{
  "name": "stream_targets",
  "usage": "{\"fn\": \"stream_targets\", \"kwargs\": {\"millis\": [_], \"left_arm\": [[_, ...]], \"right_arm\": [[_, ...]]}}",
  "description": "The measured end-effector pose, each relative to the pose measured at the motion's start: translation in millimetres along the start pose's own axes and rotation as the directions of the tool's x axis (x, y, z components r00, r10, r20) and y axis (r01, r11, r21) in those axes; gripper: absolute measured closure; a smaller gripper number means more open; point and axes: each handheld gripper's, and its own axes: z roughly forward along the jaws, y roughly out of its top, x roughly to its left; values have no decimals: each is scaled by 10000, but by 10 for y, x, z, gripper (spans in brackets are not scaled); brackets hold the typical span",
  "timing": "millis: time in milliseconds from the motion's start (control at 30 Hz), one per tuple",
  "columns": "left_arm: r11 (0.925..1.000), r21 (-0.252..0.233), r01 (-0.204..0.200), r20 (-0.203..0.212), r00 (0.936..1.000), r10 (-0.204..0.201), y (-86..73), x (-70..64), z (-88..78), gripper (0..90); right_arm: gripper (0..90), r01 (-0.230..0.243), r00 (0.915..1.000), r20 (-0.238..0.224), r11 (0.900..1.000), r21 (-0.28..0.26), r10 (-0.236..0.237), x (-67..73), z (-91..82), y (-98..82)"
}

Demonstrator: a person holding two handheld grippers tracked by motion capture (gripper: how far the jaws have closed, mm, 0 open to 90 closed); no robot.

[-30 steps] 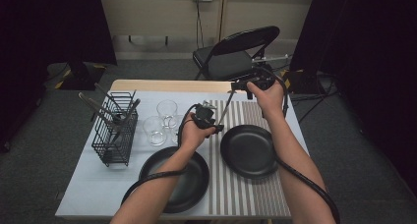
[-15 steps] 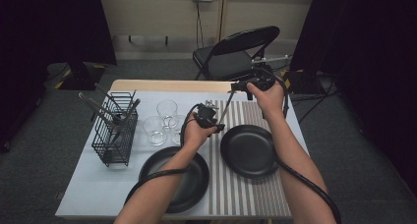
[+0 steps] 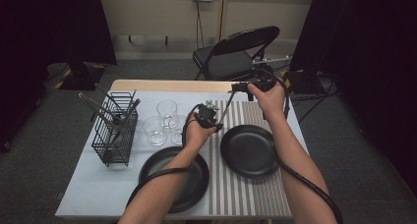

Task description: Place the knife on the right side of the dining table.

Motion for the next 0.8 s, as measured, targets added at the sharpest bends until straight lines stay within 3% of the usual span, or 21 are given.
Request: {"fn": "stream_targets", "kwargs": {"millis": [800], "left_arm": [[10000,1,-52,-193,9998,52,12,42,124,694]], "right_arm": [[734,43,10000,59,9999,163,-44,16,-11,9]]}}
